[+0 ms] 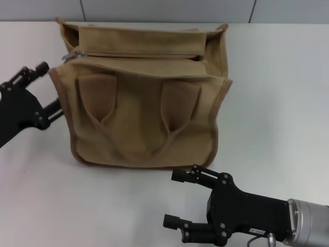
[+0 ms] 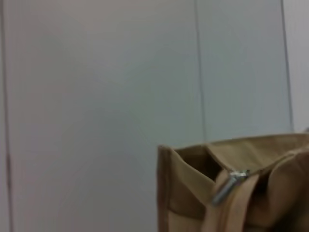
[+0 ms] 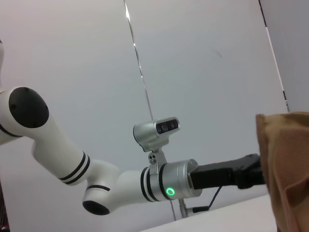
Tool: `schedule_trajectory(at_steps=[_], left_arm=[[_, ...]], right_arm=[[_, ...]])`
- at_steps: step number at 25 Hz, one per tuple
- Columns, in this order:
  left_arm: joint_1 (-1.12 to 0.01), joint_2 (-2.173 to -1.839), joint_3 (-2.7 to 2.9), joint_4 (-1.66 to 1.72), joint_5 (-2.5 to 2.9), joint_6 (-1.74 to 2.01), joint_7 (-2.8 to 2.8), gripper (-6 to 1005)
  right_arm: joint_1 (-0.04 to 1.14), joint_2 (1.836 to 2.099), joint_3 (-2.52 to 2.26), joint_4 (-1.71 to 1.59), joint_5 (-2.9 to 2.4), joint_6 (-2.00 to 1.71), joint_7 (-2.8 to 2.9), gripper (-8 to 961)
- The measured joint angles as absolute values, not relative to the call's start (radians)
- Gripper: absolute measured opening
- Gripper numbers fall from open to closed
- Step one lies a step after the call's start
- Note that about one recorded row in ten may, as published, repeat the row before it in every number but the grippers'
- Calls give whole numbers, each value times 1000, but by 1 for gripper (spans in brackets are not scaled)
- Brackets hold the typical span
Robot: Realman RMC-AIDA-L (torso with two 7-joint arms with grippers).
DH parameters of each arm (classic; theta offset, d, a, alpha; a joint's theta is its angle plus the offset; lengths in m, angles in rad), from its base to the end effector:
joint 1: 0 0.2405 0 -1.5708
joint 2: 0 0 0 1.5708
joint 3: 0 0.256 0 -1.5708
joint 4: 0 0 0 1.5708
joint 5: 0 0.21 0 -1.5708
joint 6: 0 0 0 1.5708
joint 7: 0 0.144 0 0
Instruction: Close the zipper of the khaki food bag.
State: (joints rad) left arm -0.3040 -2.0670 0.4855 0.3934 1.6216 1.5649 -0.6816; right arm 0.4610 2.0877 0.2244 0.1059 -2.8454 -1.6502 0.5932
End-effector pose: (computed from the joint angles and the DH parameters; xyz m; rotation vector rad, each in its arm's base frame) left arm -0.3314 0.2735 0.0232 -2.1365 -0.3075 -0.8448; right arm 0.2442 0.2060 -0.1018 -2.7466 0.3579 1.2640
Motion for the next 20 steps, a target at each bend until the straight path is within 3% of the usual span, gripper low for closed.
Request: schedule_trajectory(at_steps=[20], left_arm=[[-384, -2079, 486, 338, 1517, 1479, -718, 767]], right_arm=[[457, 2088, 227, 126, -2844, -1651, 578, 834]])
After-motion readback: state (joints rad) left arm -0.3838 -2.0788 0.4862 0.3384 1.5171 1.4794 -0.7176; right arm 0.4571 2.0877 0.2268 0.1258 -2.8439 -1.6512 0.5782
